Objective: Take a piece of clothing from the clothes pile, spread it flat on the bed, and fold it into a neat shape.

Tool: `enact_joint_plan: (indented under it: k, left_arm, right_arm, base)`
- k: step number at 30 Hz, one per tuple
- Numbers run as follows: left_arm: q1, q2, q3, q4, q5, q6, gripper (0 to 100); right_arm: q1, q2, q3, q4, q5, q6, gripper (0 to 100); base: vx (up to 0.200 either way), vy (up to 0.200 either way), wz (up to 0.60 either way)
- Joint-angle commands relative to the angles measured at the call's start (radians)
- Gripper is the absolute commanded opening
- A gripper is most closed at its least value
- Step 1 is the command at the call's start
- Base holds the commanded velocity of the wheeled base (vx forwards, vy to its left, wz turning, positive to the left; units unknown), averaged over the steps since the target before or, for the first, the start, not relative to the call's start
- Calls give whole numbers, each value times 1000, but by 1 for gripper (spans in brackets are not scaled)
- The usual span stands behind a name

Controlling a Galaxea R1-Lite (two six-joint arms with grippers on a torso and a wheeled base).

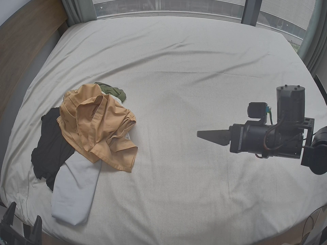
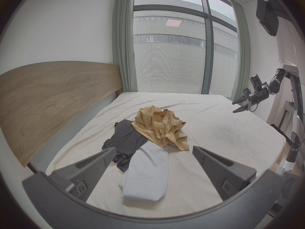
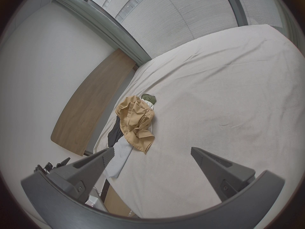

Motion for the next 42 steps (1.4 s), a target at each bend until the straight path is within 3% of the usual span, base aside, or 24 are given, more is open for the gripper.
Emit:
enact_joint_plan:
  k: [1, 42]
  left_arm:
    - [0, -17, 18, 0, 0, -2, 100]
    - [0, -15, 18, 0, 0, 0, 100]
  right_arm:
    - [38, 84, -50, 0, 1, 11, 100]
    - [168, 480, -390, 2, 1, 25, 100]
  base:
    - [0, 0, 0]
    - [0, 0, 0]
